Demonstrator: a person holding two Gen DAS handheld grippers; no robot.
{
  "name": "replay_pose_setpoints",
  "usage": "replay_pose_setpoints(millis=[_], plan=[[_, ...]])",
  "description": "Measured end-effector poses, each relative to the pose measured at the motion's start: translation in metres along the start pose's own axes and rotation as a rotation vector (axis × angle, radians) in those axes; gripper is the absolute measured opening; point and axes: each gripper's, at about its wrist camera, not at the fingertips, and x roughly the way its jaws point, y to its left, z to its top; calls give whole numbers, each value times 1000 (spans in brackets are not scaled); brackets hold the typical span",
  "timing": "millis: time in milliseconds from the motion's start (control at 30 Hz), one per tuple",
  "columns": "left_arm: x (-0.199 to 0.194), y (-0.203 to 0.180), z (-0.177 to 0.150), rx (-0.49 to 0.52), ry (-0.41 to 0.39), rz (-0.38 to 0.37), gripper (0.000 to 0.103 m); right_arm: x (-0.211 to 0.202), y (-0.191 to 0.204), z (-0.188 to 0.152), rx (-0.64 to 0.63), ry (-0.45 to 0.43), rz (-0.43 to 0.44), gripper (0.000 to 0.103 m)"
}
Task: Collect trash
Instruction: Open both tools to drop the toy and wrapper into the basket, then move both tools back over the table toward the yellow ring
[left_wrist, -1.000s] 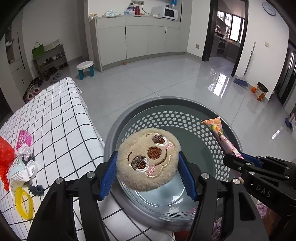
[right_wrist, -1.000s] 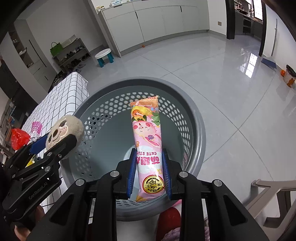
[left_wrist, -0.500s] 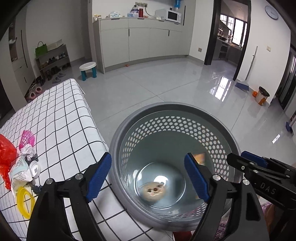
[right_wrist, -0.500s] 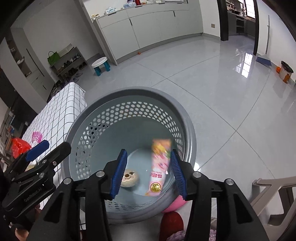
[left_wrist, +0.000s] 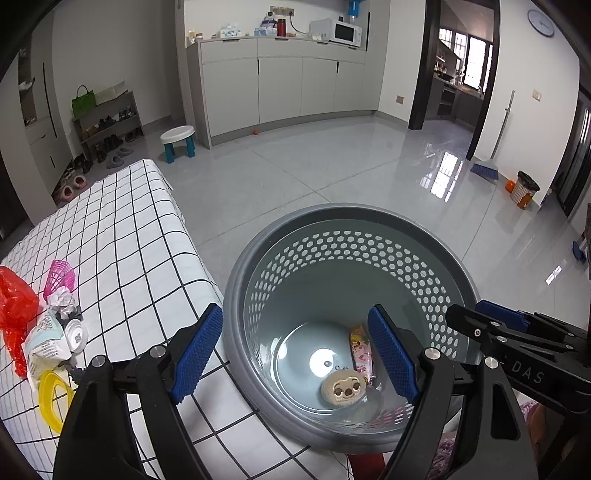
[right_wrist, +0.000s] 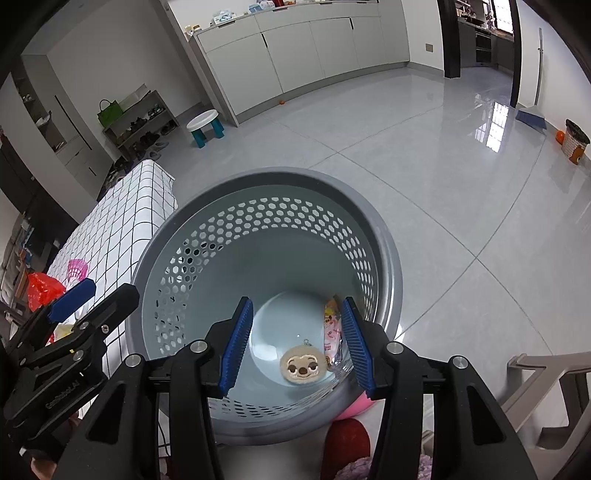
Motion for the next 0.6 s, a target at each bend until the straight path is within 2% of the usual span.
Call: replay_pose_setpoints(millis=[167,433,600], plan=[[-5,4,-2,-5,-5,9,79,0,5,-1,-15,-2,4,52],[-16,11,-8,-20,-10,27,81,0,11,-1,-19,-5,17,53],[-28,23,-11,-36,-23,42,83,0,23,-2,-46,-13,26,59]])
